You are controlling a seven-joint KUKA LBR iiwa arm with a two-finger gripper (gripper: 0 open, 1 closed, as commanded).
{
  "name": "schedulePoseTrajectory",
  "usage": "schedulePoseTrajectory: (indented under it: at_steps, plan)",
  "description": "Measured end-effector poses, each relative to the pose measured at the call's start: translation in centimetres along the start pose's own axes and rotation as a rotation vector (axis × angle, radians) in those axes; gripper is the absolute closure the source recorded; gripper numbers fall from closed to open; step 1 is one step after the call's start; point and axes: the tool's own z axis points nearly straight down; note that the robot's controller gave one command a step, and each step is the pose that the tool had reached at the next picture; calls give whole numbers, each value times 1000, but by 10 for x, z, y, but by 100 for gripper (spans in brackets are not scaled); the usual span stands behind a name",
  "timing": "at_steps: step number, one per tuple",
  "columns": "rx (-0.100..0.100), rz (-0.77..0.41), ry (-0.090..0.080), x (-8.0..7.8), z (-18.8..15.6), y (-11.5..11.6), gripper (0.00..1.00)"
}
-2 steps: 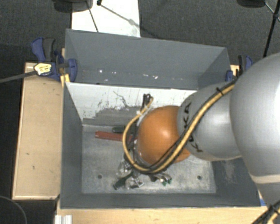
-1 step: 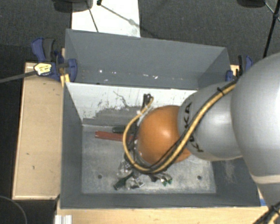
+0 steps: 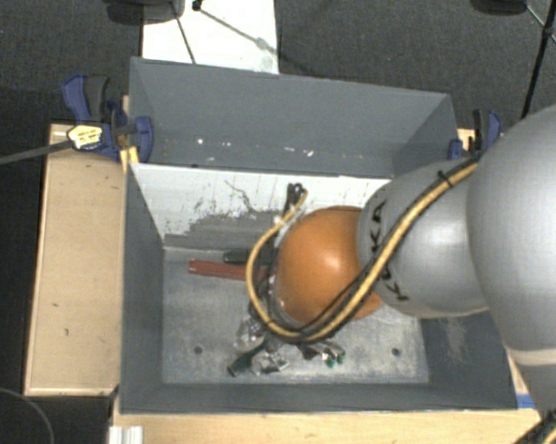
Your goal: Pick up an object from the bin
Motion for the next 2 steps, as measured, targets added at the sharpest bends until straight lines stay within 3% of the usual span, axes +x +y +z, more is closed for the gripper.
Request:
schedulePoseTrajectory:
  at_steps: [2]
  plan:
    - [-1, 1, 4, 1, -17, 0, 100]
